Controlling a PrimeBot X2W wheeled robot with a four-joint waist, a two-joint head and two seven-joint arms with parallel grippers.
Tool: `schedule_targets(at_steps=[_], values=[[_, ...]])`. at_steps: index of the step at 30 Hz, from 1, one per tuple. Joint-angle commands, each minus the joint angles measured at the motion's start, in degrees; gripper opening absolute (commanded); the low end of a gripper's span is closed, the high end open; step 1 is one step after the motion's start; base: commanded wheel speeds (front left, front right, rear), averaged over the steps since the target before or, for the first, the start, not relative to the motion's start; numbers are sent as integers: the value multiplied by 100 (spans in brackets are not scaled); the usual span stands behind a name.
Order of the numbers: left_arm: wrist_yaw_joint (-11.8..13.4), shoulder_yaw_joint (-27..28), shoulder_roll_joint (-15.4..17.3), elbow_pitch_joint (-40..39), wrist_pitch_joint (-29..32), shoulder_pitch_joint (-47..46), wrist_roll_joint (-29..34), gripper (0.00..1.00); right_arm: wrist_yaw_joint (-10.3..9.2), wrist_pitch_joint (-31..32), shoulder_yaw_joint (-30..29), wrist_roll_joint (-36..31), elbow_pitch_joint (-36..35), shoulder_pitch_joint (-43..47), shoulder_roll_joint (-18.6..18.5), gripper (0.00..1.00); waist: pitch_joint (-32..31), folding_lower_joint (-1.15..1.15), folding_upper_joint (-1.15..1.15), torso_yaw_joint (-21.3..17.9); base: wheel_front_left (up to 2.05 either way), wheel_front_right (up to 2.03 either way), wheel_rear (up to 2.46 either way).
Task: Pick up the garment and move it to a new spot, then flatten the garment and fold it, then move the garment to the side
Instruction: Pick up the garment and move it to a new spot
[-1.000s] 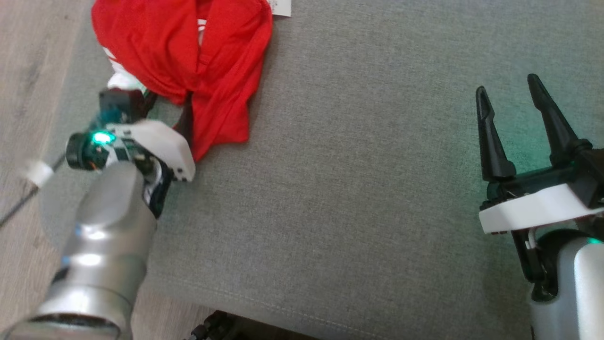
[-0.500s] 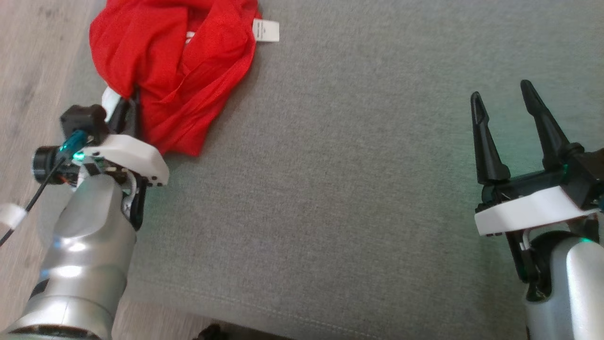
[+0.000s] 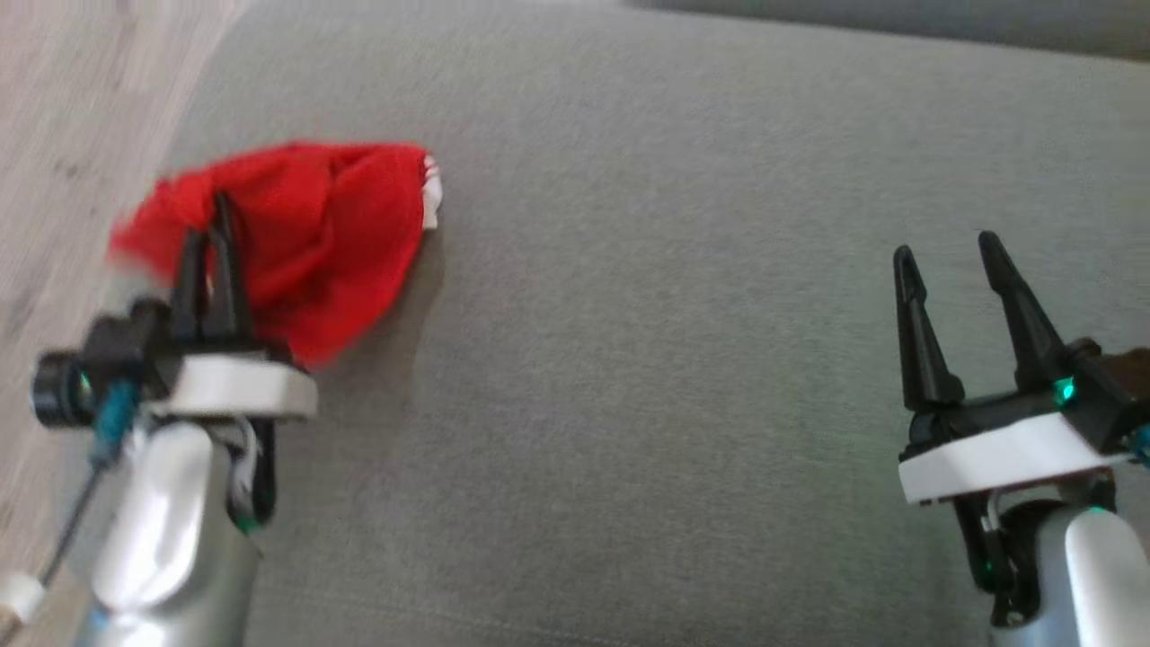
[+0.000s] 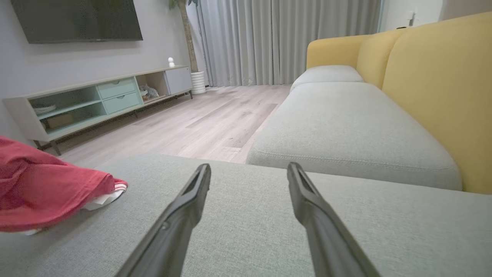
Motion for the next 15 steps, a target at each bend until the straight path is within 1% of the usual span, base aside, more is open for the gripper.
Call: schedule_targets(at_steps=[1,4,8,13,15], values=[[37,165,119,-351,-53,-43,37,0,-4,-53,126,66,-172,0,23,100,-247,1,0,-265,0,0,0],[-1,-26,-30,-615,33,262,21,0,-4,-87,146,148,-145,54,23,100,-351,1,0,-519,0,0,0],[-172,-384,-227,-603,219,348,30,0,-4,-127,187,253,-106,72,24,100,-359,1,0,-941,0,0,0],[-515,-1085,-525,-444,342,-113,296,0,-4,-200,174,372,-54,76,24,100,-240,1,0,-1452,0,0,0],[-602,-1292,-634,-403,344,-343,364,0,-4,-237,159,416,-46,76,24,100,-166,1,0,-1648,0,0,0]])
